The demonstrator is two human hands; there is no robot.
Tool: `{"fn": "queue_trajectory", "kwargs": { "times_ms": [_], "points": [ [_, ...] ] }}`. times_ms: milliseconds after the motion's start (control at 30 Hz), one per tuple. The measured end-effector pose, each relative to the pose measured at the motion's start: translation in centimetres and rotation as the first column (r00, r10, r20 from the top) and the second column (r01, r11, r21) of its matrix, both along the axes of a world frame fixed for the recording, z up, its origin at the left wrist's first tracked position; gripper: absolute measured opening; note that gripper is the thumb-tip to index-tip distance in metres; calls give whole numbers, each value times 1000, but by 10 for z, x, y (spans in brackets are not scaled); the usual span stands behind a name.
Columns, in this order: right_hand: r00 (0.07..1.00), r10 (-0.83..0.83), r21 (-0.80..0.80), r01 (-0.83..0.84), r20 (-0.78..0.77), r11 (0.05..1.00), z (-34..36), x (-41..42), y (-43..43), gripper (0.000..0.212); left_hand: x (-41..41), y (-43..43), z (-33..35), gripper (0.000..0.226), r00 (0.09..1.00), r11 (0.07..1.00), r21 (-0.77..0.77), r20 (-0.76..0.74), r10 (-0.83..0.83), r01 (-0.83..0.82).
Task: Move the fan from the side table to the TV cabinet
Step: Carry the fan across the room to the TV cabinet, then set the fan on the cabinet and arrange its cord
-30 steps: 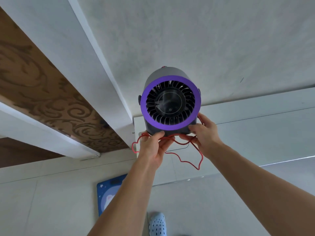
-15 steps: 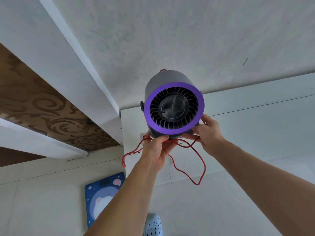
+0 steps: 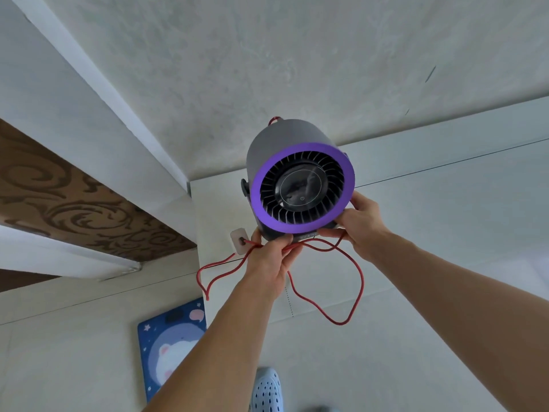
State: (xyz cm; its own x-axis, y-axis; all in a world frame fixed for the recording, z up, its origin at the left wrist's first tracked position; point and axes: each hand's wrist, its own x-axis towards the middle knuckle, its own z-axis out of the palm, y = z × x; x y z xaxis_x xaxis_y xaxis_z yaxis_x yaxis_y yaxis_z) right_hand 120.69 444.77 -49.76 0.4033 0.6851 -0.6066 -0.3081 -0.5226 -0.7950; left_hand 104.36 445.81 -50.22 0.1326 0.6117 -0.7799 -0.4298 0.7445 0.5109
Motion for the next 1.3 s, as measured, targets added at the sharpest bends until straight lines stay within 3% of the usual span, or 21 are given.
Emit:
{"fn": "queue_trajectory", "kwargs": {
  "times_ms": [233,400,533,700,1033,1300],
  "points": [
    [1000,20,-58,-20,10,998,-11,4,-1,58,3,-5,-10,49,993,999,-37,-116,-21,17],
    [1000,3,-74,-2,14,997,-14,3,-1,59,2,-6,-13,25,986,997,-76,-161,-46,34],
    [999,35,-65,-32,34,997,-13,5,-1,58,-2,-8,-12,47,985,997,-58,-166,-51,42],
    [998,31,-66,-27,59,997,-12,5,-2,47,-7,-13,-7,40,992,994,-94,-106,-67,57],
    [968,79,-114,-53,239,992,-17,10,-9,43,-6,-28,-4,30,949,944,-257,-185,-256,205],
    [982,-12,-79,27,191,997,-16,12,-12,35,-1,-41,2,21,998,933,-359,48,48,-28]
  ]
}}
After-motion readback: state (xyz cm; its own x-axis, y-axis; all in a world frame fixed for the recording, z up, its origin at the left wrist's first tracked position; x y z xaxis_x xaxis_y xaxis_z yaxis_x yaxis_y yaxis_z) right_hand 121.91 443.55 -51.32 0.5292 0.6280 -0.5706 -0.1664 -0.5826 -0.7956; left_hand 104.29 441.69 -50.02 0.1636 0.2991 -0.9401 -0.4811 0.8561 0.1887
